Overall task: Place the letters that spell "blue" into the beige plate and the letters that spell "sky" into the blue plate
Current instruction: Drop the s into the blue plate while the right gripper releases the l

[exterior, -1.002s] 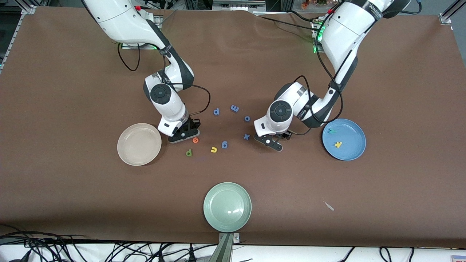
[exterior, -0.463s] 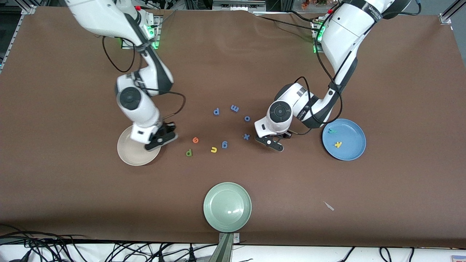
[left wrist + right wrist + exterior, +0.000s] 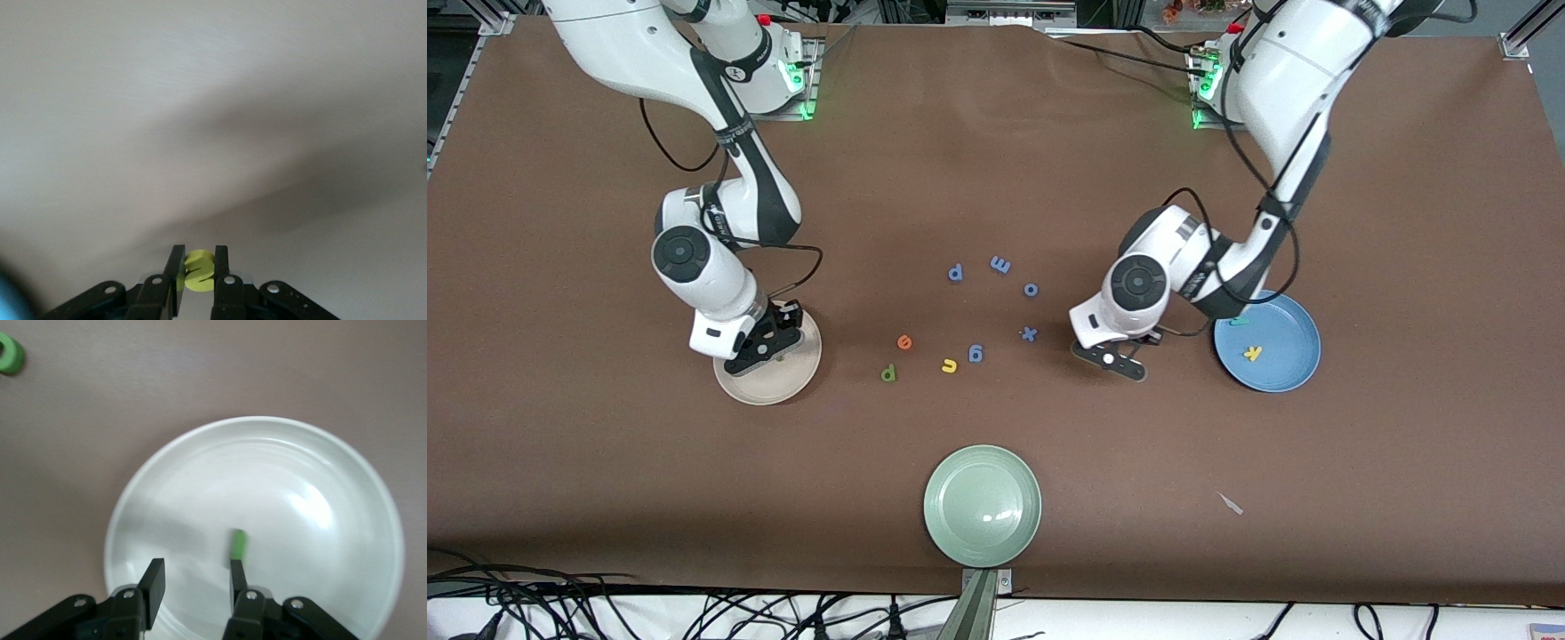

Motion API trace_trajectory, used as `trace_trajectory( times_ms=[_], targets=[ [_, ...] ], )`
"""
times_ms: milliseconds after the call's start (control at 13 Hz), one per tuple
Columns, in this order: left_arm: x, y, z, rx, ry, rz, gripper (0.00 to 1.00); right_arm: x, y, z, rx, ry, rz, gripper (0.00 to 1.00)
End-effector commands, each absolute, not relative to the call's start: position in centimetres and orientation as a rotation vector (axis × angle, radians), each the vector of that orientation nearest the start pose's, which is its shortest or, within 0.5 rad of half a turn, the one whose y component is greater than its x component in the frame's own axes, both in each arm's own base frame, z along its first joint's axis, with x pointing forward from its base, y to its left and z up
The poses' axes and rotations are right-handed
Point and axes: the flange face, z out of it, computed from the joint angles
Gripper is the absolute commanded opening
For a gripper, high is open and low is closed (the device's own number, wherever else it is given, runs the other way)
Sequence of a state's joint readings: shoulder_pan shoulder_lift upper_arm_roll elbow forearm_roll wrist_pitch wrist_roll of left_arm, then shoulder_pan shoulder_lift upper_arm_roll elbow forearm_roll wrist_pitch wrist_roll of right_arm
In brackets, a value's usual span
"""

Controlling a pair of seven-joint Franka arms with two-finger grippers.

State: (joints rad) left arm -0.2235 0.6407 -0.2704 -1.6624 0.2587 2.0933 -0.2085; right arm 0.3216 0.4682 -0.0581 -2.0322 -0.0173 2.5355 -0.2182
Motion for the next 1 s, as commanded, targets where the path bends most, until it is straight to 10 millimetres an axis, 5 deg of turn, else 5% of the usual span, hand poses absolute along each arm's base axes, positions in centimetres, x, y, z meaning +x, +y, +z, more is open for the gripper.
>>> trace_trajectory(
  times_ms=[0, 308, 540, 617, 694, 771, 848, 925],
  targets=[
    [62.0, -20.2, 27.3, -2.929, 0.661, 0.27, 0.1, 58.1, 21.0, 23.0, -3.074, -0.625, -0.109, 0.51],
    [62.6, -7.1, 26.4, -3.042, 0.722, 0.491, 0.13, 59.3, 29.9, 22.4, -3.062, -0.383, -0.106, 0.53],
    [60.0, -5.0, 23.0, -3.106, 0.707, 0.634, 0.14, 58.7, 35.9, 18.7, -3.066, -0.274, -0.093, 0.55],
    [59.6, -4.7, 22.3, -3.104, 0.704, 0.661, 0.22, 58.1, 37.0, 18.2, -3.064, -0.278, -0.109, 0.56],
    [59.2, -3.5, 21.7, -3.113, 0.691, 0.706, 0.41, 58.0, 37.3, 18.0, -3.056, -0.288, -0.133, 0.56],
    [58.6, -3.7, 21.4, -3.105, 0.695, 0.753, 0.77, 57.9, 37.3, 18.0, -3.057, -0.288, -0.131, 0.56],
    [58.8, -3.7, 22.3, -3.098, 0.704, 0.761, 1.0, 57.8, 37.1, 18.0, -3.06, -0.289, -0.129, 0.56],
    [59.4, -4.5, 23.9, -3.092, 0.724, 0.774, 1.0, 57.9, 36.9, 17.9, -3.065, -0.291, -0.128, 0.56]
  ],
)
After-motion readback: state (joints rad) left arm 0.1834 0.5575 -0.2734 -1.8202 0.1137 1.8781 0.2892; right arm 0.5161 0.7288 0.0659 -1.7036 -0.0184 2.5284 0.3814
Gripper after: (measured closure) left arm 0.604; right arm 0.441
